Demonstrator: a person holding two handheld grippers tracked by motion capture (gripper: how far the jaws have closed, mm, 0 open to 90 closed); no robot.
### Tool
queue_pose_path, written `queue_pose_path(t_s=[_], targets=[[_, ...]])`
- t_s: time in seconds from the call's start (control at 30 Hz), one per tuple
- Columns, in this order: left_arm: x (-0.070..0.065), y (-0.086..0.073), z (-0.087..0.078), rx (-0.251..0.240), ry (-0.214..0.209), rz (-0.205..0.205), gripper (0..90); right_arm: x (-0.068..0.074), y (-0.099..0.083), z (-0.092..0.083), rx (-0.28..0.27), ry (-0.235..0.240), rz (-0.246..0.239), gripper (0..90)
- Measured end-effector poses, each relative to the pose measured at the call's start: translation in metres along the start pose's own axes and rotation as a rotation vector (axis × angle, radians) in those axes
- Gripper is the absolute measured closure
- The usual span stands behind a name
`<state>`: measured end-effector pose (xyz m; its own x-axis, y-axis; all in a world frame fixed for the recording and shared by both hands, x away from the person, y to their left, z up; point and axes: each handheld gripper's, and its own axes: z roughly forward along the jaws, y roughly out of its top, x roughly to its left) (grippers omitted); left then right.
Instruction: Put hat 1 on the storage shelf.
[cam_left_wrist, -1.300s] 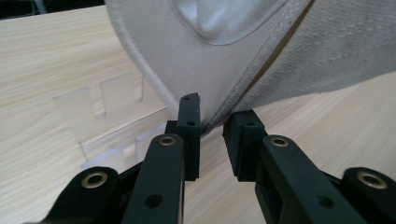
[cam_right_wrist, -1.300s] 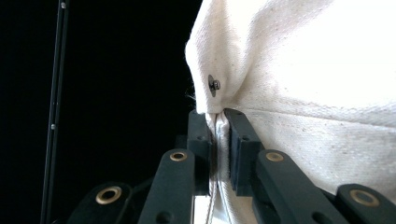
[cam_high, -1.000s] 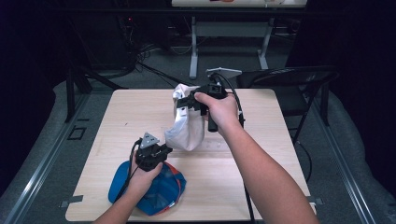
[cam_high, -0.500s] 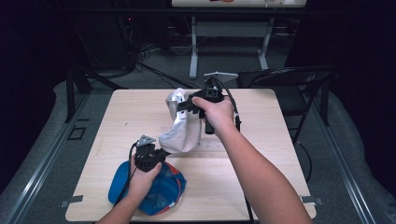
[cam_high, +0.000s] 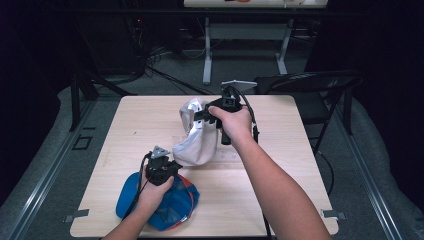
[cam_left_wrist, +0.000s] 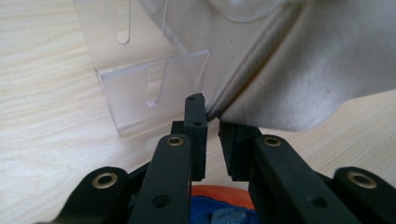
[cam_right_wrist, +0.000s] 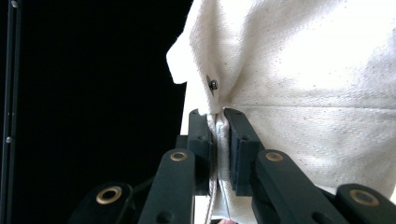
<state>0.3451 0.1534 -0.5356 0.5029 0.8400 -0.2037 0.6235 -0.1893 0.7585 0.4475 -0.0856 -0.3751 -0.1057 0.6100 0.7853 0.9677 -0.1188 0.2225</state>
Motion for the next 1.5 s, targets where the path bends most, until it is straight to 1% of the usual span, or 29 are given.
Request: queue_pose_path(t_s=[0.07,0.1,0.13,0.17,0.2,0.27,0.33,0.37,0.4,0.43,0.47,0.5,0.53,0.63,0.7,0.77,0.83,0.87,0.9,0.93,0.97,1.13,1.2,1.23,1.27,1.37,1.4,1.43,1.5], targets=[[0.0,0.0,-0.002,-0.027,0.015,0.012,70.6,0.0,0.0,-0.002,-0.002,-0.002,-0.003,81.6],[0.0,0.0,-0.002,-0.027,0.015,0.012,67.3,0.0,0.0,-0.002,-0.002,-0.002,-0.003,81.6],[0.0,0.001,-0.006,-0.024,0.007,0.024,67.3,0.0,0.0,-0.002,-0.009,-0.006,-0.002,81.5],[0.0,0.0,-0.007,-0.036,0.014,0.029,63.8,0.0,0.0,-0.003,-0.014,-0.013,-0.005,81.4],[-0.001,-0.001,-0.013,-0.039,0.011,0.052,60.4,0.0,0.0,-0.004,-0.015,-0.023,-0.009,81.0],[-0.002,-0.002,-0.021,-0.048,0.017,0.081,57.9,-0.001,0.0,-0.004,-0.019,-0.03,-0.013,80.7],[-0.003,-0.004,-0.03,-0.062,0.014,0.092,54.8,-0.003,0.001,-0.006,-0.008,-0.039,-0.025,80.0],[-0.003,-0.006,-0.034,-0.069,0.005,0.094,54.2,-0.002,0.002,-0.006,-0.014,-0.044,-0.021,79.1],[-0.003,-0.006,-0.034,-0.069,0.005,0.094,52.9,-0.002,0.002,-0.006,-0.014,-0.044,-0.021,79.1],[-0.003,-0.009,-0.044,-0.08,0.001,0.11,52.3,-0.003,0.002,-0.007,-0.026,-0.055,-0.032,76.7],[-0.002,-0.01,-0.049,-0.081,0.009,0.118,51.9,-0.003,0.001,-0.008,-0.027,-0.056,-0.035,75.2],[-0.002,-0.01,-0.049,-0.081,0.009,0.118,51.2,-0.003,0.001,-0.008,-0.027,-0.056,-0.035,75.2],[-0.001,-0.014,-0.057,-0.086,0.011,0.125,51.2,-0.002,0.0,-0.009,-0.035,-0.059,-0.04,71.3],[0.004,-0.02,-0.068,-0.088,0.011,0.124,50.3,-0.001,-0.002,-0.012,-0.039,-0.07,-0.065,67.0],[0.005,-0.022,-0.072,-0.087,0.017,0.123,49.6,-0.001,-0.005,-0.016,-0.029,-0.075,-0.086,65.4],[0.012,-0.028,-0.08,-0.09,0.046,0.13,49.1,-0.001,-0.008,-0.022,-0.037,-0.077,-0.097,63.5],[0.018,-0.032,-0.084,-0.087,0.058,0.126,48.3,-0.002,-0.011,-0.028,-0.056,-0.081,-0.109,62.5],[0.018,-0.032,-0.084,-0.087,0.058,0.126,48.3,-0.002,-0.011,-0.028,-0.056,-0.081,-0.109,62.5],[0.023,-0.037,-0.087,-0.086,0.068,0.116,47.8,-0.003,-0.014,-0.034,-0.068,-0.098,-0.127,61.7],[0.026,-0.039,-0.088,-0.089,0.069,0.105,47.4,-0.003,-0.016,-0.037,-0.072,-0.103,-0.133,61.7],[0.029,-0.041,-0.09,-0.089,0.071,0.107,47.3,-0.004,-0.019,-0.04,-0.076,-0.106,-0.14,61.7],[0.041,-0.049,-0.096,-0.096,0.098,0.076,47.0,-0.011,-0.035,-0.049,-0.079,-0.123,-0.185,61.1],[0.045,-0.051,-0.097,-0.095,0.105,0.063,47.0,-0.013,-0.043,-0.052,-0.085,-0.116,-0.197,60.9],[0.045,-0.051,-0.097,-0.095,0.105,0.063,47.0,-0.013,-0.043,-0.052,-0.085,-0.116,-0.197,60.9],[0.05,-0.053,-0.098,-0.104,0.113,0.049,46.9,-0.016,-0.052,-0.053,-0.083,-0.118,-0.215,60.6],[0.055,-0.054,-0.099,-0.101,0.12,0.043,46.9,-0.022,-0.064,-0.055,-0.083,-0.127,-0.238,60.5],[0.056,-0.055,-0.098,-0.108,0.123,0.038,46.9,-0.025,-0.069,-0.056,-0.078,-0.131,-0.247,60.5],[0.056,-0.055,-0.098,-0.108,0.123,0.038,46.9,-0.025,-0.069,-0.056,-0.078,-0.131,-0.247,60.5],[0.058,-0.055,-0.098,-0.104,0.123,0.033,46.9,-0.034,-0.081,-0.052,-0.063,-0.141,-0.257,60.3]])
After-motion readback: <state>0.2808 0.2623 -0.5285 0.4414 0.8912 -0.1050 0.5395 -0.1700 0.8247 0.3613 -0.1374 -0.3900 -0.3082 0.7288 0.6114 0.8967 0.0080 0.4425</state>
